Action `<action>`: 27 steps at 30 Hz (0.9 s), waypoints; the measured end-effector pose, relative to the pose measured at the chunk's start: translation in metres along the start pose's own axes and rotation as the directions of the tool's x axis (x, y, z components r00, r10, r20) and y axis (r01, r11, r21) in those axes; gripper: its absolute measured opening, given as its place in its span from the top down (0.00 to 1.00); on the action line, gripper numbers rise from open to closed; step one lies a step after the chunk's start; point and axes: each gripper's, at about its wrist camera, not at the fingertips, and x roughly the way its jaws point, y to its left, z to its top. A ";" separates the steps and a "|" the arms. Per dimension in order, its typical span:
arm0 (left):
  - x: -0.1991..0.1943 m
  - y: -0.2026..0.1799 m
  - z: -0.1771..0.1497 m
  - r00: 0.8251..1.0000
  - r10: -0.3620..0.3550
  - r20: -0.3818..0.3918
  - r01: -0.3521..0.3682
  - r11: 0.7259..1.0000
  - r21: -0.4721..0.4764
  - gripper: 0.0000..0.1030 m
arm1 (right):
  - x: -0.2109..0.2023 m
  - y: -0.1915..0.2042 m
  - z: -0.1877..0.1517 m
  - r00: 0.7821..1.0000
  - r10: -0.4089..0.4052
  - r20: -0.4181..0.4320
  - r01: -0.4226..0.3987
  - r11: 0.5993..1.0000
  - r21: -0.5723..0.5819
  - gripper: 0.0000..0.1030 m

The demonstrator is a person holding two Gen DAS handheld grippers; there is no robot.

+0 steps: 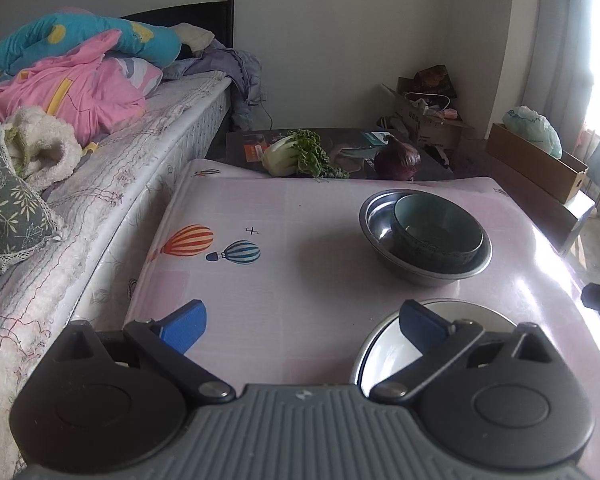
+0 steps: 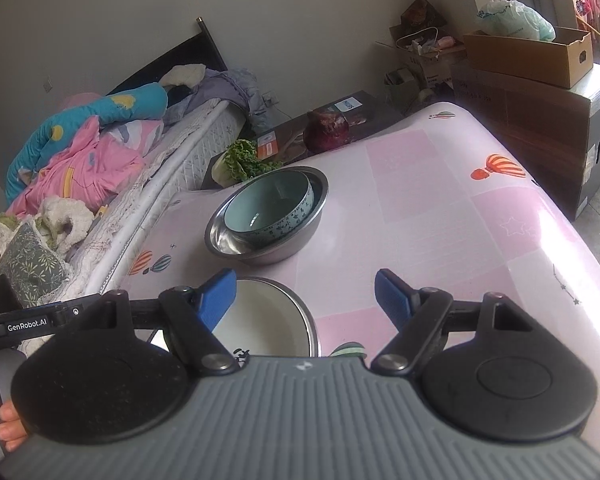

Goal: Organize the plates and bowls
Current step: 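Grasp the steel bowl rim with the right gripper while the left gripper grasps it too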

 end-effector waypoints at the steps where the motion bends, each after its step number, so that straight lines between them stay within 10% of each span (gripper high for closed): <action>1: 0.006 0.001 0.006 1.000 -0.003 0.004 0.003 1.000 -0.005 0.00 | 0.006 -0.003 0.007 1.000 0.001 0.003 -0.001 1.000 0.001 0.26; 10: 0.090 0.002 0.059 0.994 -0.103 -0.038 0.098 0.989 -0.109 0.02 | 0.095 -0.030 0.062 0.998 0.034 -0.061 -0.030 0.998 0.060 0.42; 17: 0.141 -0.007 0.071 0.985 -0.135 -0.112 0.117 0.982 -0.151 0.28 | 0.158 -0.044 0.075 0.991 0.036 -0.131 -0.023 0.995 0.099 0.64; 27: 0.169 -0.023 0.074 0.973 -0.159 -0.169 0.142 0.984 -0.108 0.61 | 0.196 -0.039 0.071 0.980 0.074 -0.185 -0.054 0.992 0.112 0.69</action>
